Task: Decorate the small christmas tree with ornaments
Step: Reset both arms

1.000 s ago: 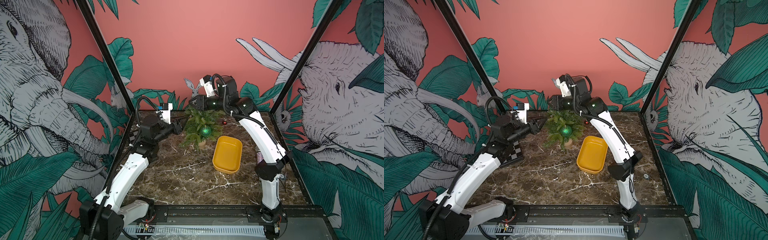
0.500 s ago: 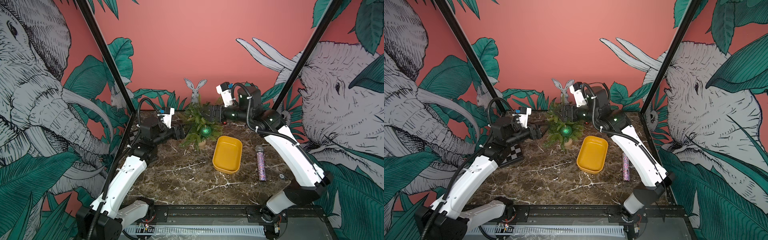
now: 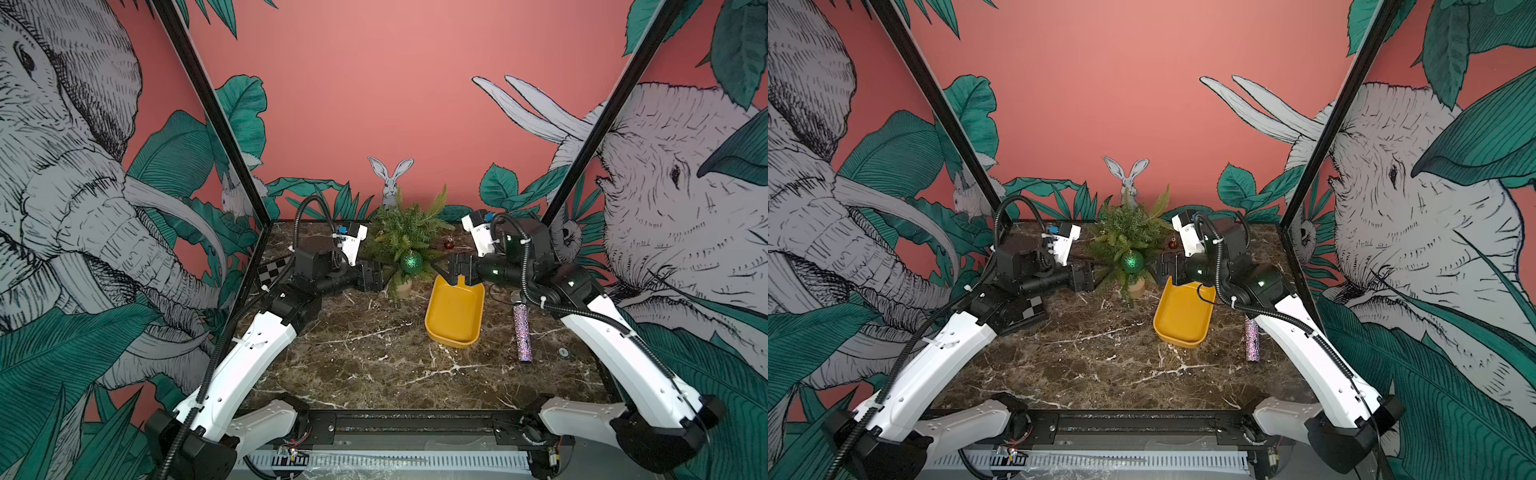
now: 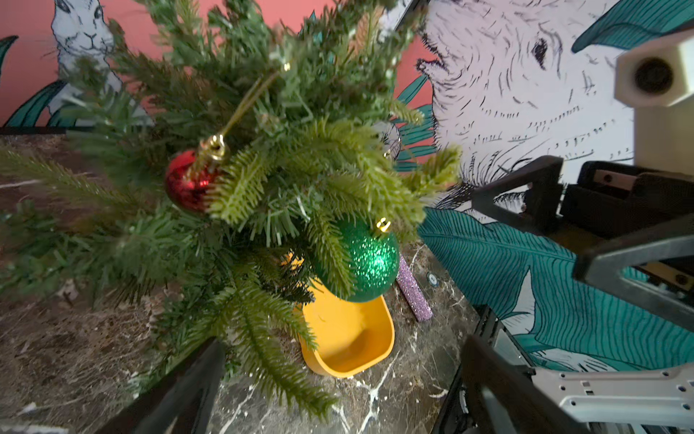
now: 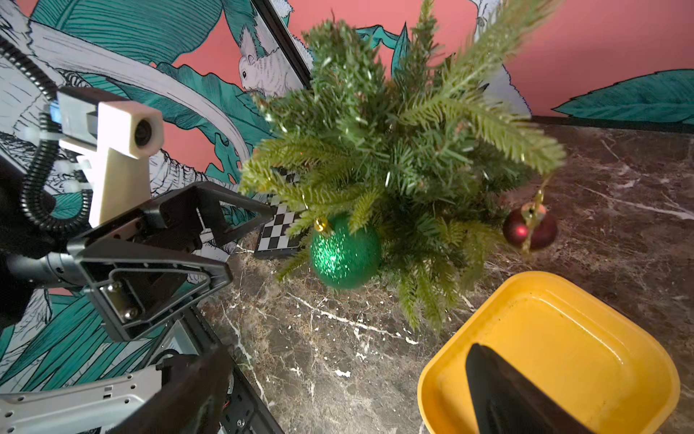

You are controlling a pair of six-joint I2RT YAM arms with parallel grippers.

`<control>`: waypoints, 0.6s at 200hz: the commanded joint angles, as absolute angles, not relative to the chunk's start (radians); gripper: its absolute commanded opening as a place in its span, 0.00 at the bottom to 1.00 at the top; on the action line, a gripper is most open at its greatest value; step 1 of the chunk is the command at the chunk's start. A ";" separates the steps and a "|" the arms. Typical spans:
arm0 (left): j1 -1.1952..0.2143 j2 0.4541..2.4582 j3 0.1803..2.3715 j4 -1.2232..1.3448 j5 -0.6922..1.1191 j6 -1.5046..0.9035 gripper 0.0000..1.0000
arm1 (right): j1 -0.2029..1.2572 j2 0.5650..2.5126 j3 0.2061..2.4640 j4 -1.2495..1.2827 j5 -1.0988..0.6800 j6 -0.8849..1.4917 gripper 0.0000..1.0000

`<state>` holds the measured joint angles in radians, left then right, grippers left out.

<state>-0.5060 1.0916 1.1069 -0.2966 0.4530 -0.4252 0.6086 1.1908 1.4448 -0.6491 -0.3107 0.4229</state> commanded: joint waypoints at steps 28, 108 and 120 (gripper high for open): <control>-0.520 0.971 1.021 -0.415 0.309 -0.383 1.00 | 0.586 1.010 1.183 -0.561 -0.331 0.423 0.99; -0.518 0.846 0.722 -0.425 -0.170 -0.345 1.00 | 0.584 0.694 0.664 -0.351 0.133 0.411 0.99; -0.518 0.917 0.754 -0.456 -0.249 -0.319 0.99 | 0.580 0.685 0.613 -0.286 0.264 0.398 0.99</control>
<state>-0.5167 0.8467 0.7341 -0.4343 -0.0135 -0.3565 0.5884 0.7177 0.6823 -0.4648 -0.0578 0.4168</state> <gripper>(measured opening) 0.995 0.992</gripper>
